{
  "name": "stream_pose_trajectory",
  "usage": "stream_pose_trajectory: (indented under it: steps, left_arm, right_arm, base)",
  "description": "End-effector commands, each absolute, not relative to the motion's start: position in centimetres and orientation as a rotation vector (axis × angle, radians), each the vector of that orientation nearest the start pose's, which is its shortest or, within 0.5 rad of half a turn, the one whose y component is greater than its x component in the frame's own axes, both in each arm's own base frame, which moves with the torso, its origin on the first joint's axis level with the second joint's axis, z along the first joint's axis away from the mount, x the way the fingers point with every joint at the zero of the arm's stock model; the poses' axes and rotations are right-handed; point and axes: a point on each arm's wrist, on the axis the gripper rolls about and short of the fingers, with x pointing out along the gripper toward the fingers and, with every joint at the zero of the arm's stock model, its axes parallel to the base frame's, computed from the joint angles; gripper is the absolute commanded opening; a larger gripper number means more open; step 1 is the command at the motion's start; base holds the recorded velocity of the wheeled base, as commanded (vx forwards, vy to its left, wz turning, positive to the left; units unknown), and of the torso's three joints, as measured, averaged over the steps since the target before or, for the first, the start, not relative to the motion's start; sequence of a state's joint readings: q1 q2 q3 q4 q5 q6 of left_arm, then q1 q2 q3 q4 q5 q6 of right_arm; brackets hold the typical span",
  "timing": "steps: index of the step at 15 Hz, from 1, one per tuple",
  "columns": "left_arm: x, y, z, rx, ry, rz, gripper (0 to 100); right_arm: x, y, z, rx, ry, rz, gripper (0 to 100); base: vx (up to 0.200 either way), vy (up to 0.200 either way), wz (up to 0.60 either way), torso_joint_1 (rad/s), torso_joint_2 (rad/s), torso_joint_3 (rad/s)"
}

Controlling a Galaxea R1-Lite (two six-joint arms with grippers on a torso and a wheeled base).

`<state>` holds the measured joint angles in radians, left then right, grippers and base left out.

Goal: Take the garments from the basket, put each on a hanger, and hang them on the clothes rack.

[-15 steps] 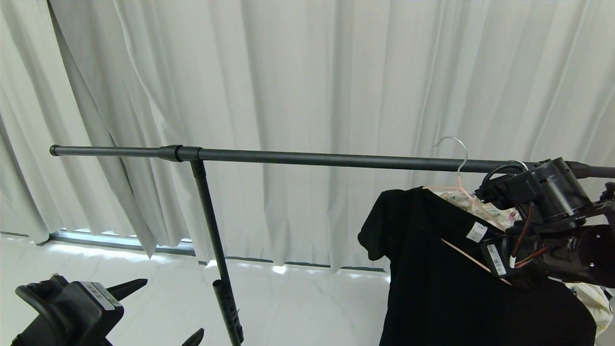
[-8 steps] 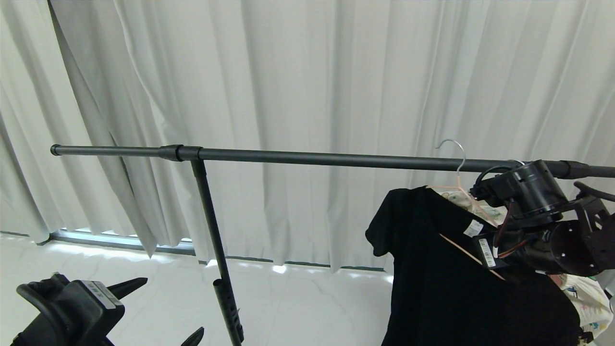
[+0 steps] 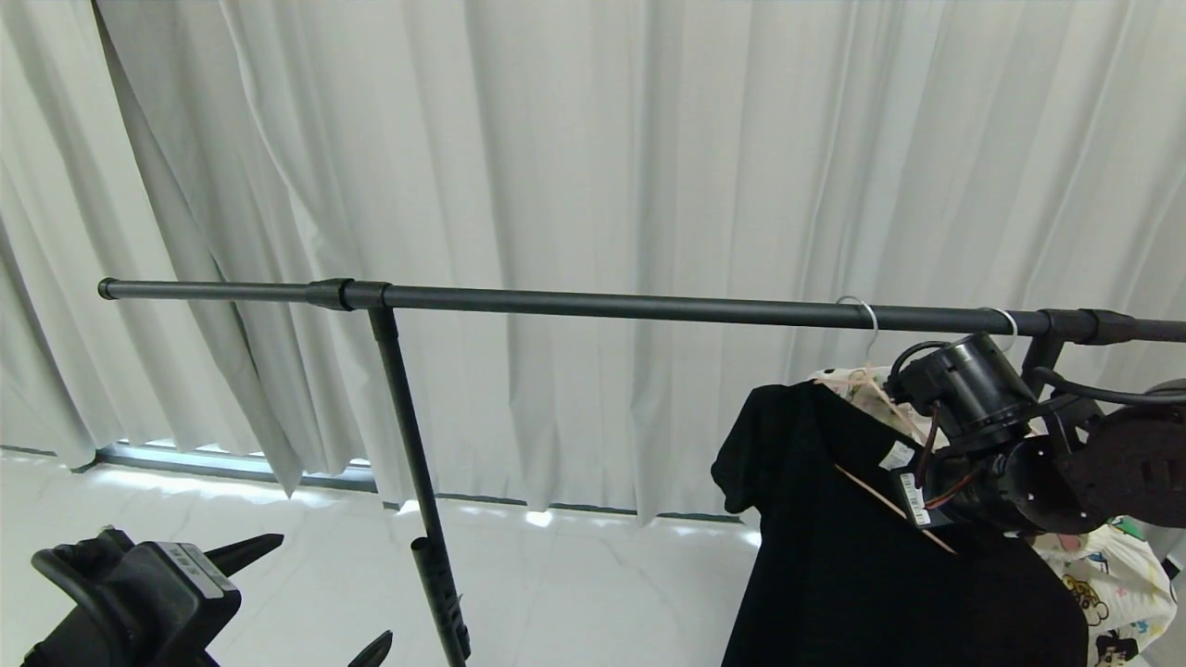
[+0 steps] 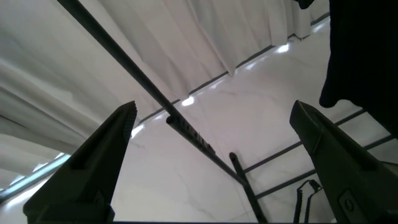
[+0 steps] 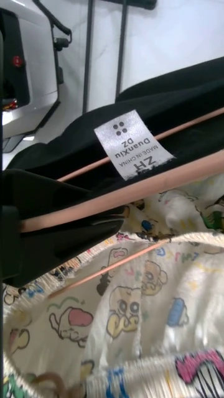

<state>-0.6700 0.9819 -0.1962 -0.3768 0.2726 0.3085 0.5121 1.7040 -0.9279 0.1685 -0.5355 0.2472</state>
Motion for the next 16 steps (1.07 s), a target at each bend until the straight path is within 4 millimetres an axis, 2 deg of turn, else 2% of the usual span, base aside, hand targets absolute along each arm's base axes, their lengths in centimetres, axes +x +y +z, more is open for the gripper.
stream_pose_trajectory:
  steps: [1, 4, 5, 9, 13, 16]
  left_arm:
    - [8.5, -6.0, 13.9, 0.488, 0.305, -0.447, 100]
    - [8.5, -5.9, 13.8, 0.489, 0.308, -0.448, 100]
    - [8.5, -5.9, 13.8, 0.488, 0.308, -0.447, 100]
    - [8.4, -5.9, 13.7, 0.489, 0.311, -0.448, 100]
    - [8.4, -5.9, 13.6, 0.489, 0.314, -0.448, 100]
    - [8.3, -5.8, 13.5, 0.491, 0.317, -0.448, 100]
  right_arm:
    - [24.7, 12.6, 14.6, -0.243, 0.809, -0.122, 0]
    - [24.8, 12.7, 14.7, -0.232, 0.795, -0.120, 0]
    - [24.7, 12.6, 14.9, -0.230, 0.791, -0.119, 100]
    - [24.3, 12.9, 15.9, -0.196, 0.737, -0.101, 100]
    - [21.7, 12.1, 19.3, -0.130, 0.629, -0.048, 100]
    - [18.3, 11.1, 21.8, -0.053, 0.559, 0.095, 100]
  base:
    - [0.000, 0.000, 0.00, 0.000, 0.00, 0.000]
    - [0.000, 0.000, 0.00, 0.000, 0.00, 0.000]
    - [0.000, 0.000, 0.00, 0.000, 0.00, 0.000]
    - [0.000, 0.000, 0.00, 0.000, 0.00, 0.000]
    - [0.000, 0.000, 0.00, 0.000, 0.00, 0.000]
    - [0.000, 0.000, 0.00, 0.000, 0.00, 0.000]
